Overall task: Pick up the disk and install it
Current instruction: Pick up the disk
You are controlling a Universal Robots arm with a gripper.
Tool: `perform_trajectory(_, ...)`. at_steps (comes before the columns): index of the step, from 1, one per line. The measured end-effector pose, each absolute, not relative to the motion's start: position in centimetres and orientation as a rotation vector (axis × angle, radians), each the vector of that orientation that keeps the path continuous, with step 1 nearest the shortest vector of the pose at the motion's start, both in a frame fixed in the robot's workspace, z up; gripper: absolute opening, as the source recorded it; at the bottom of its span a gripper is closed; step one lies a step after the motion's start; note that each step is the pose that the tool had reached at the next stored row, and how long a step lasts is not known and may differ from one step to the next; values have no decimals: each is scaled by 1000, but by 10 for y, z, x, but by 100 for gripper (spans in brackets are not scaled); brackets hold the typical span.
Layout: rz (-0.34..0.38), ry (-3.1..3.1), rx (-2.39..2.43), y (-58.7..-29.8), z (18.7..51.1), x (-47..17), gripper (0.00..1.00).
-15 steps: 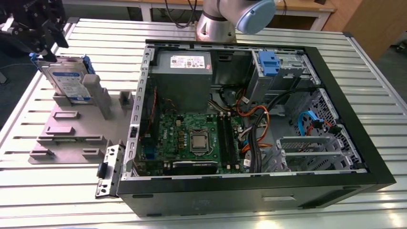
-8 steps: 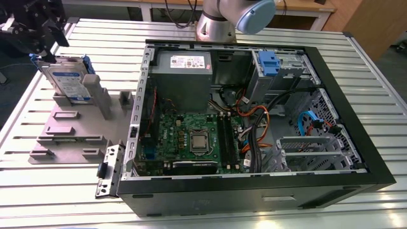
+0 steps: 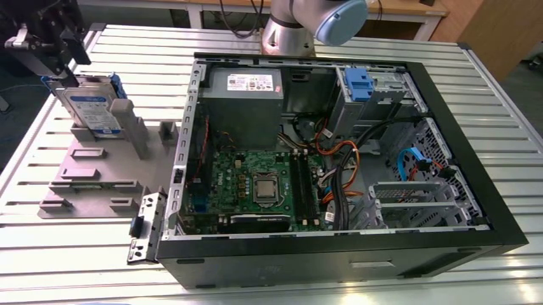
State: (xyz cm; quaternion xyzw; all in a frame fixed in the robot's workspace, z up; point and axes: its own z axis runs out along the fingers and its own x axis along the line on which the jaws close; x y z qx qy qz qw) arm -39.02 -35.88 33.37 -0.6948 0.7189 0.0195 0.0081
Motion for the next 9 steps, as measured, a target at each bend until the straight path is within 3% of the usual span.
perform_trajectory(9,62,2146,-2274,-359,320,-392,59)
